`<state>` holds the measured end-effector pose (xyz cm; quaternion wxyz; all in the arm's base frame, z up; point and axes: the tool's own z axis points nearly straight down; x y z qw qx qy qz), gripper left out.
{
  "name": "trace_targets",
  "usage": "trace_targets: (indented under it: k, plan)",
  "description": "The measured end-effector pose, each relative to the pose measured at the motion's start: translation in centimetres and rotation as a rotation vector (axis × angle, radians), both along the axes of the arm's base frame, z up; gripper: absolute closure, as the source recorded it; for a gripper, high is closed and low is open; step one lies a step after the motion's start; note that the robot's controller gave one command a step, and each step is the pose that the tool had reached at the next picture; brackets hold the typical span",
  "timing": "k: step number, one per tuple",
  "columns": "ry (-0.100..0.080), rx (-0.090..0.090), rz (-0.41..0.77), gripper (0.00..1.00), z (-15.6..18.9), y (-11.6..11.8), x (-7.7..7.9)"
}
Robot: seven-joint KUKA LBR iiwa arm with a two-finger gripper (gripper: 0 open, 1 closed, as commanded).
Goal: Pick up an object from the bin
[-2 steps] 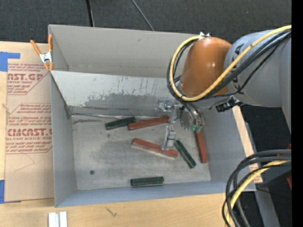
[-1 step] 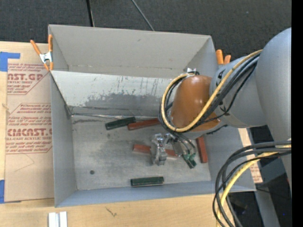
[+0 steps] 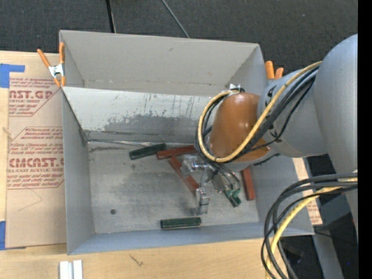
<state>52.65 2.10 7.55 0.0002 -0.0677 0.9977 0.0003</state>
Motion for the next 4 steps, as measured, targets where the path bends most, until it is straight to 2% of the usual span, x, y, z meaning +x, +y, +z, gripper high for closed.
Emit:
trace_targets:
  k: [1, 2, 3, 4]
  plan:
    - [0.000, 0.000, 0.000, 0.00, 0.0, 0.0, 0.0]
    - [-0.003, -0.001, 0.094, 1.00, -0.4, -5.9, 5.0]
    - [-0.002, -0.001, 0.094, 1.00, -0.4, -5.9, 5.0]
    - [0.000, 0.000, 0.107, 1.00, 19.6, -7.3, 6.1]
